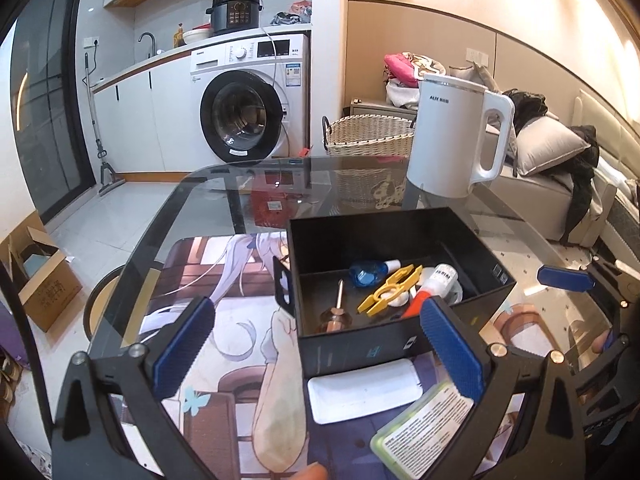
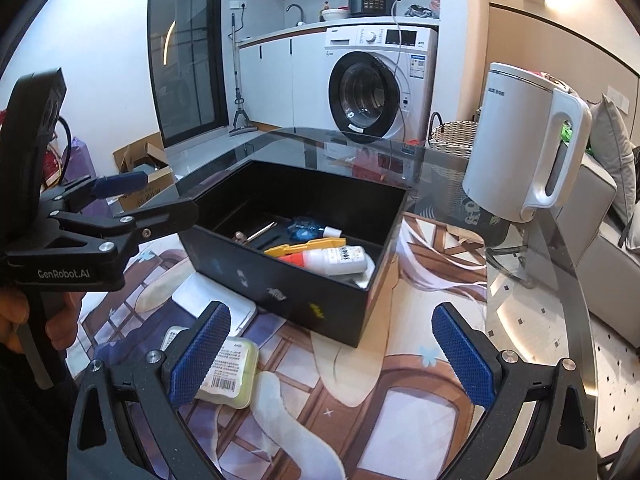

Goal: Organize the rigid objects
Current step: 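Withdraw both grippers from the box toward the green tin and white power bank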

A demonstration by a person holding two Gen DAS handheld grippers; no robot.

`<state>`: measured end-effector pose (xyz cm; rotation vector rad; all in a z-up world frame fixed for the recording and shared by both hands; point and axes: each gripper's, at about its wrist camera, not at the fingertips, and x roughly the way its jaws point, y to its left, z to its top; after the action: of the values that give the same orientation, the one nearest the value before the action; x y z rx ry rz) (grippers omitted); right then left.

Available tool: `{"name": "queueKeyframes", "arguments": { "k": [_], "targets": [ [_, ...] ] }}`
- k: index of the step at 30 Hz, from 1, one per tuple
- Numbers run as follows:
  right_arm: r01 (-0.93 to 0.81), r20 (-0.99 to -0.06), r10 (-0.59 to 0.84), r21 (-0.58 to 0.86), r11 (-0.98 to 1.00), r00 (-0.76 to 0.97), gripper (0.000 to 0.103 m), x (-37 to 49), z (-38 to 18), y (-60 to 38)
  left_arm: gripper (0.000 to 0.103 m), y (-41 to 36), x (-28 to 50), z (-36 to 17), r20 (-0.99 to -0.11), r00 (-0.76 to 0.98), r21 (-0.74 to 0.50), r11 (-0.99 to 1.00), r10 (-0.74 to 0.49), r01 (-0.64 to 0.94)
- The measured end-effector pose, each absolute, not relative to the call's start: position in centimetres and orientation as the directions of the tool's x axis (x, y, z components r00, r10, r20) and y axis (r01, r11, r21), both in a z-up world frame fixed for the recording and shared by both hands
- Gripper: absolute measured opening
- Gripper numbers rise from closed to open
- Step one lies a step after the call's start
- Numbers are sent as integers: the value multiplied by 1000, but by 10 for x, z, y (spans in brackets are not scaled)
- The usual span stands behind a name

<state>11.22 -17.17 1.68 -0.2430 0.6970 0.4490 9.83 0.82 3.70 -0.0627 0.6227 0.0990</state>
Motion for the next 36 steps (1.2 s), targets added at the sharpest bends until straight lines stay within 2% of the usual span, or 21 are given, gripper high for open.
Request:
{"name": "queueKeyframes", "arguments": {
  "k": [12,36],
  "targets": [
    [-531,-720,321,-78,844,615,102,98,-3,-146,103,19,100,16,-646,751,16,987,134,-163],
    [-604,-794,359,-12,797,490,102,95,-29,-130,103,24,102,3,-695,708,15,988,122,-156]
  ]
}}
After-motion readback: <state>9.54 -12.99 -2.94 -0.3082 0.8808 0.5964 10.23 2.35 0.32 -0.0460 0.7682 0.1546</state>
